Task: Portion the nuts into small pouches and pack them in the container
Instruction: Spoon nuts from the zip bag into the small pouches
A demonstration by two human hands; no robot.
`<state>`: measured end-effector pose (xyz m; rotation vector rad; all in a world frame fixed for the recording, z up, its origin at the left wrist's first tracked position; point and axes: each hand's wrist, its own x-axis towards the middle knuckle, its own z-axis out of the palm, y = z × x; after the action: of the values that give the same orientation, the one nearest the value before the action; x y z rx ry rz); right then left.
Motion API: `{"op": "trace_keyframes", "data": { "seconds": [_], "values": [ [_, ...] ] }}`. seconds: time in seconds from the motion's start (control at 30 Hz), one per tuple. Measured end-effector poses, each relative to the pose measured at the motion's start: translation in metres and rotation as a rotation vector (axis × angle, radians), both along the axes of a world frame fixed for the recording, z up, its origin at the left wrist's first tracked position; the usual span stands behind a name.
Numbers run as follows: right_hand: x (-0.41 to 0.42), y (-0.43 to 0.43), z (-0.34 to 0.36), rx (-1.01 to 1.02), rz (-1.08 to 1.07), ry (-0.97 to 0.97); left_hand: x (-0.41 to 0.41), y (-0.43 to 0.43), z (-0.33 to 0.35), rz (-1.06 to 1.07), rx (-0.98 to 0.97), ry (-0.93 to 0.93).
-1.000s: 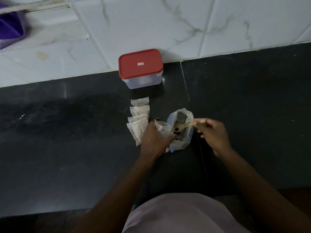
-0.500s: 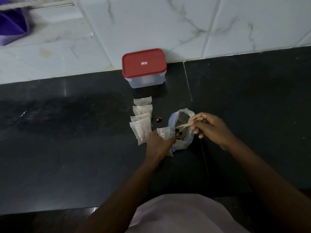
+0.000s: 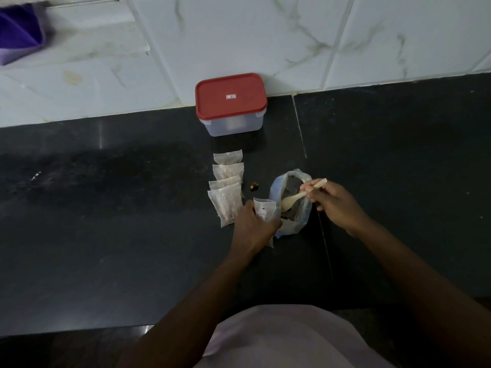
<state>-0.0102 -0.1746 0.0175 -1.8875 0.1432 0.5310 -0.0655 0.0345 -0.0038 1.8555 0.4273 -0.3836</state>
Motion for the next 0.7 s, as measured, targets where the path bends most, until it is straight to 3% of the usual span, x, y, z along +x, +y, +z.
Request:
{"op": "trace_keyframes", "data": {
  "seconds": [0.23,0.5,0.7],
  "values": [
    [0.010,-0.004,0.009,-0.009,0.239,0.038,0.001,0.002,-0.003,-0.018,-0.001,-0.013],
    [0.031,-0.010,0.007,-0.007,0.447,0.123,0.001,0.005,-0.011,0.128,-0.113,0.064],
    [0.045,-0.004,0.014,-0.164,0.676,0.061,-0.001,0.005,-0.013,0.127,-0.107,0.047]
  ]
}}
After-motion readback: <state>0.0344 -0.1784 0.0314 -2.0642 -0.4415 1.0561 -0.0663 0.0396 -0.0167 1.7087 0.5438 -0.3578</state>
